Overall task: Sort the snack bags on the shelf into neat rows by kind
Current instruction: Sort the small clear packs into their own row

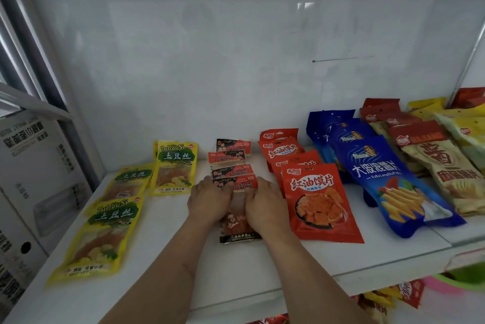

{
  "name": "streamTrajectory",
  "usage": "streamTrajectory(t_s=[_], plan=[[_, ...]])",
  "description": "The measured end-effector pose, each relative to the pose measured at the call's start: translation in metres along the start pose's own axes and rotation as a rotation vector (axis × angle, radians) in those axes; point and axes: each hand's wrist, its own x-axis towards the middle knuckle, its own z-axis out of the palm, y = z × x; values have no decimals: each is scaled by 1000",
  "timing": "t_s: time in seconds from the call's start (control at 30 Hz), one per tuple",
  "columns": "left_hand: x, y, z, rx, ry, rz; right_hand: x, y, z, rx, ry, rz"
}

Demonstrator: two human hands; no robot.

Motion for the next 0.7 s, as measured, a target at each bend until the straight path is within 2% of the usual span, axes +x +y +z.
streamTrajectory(t_s=[0.43, 0.7], plan=[[21, -4, 9, -13, 19, 27, -2, 2, -2, 16, 31, -14], [21, 0, 16, 25, 6, 62, -5, 1, 1, -119, 66, -12]])
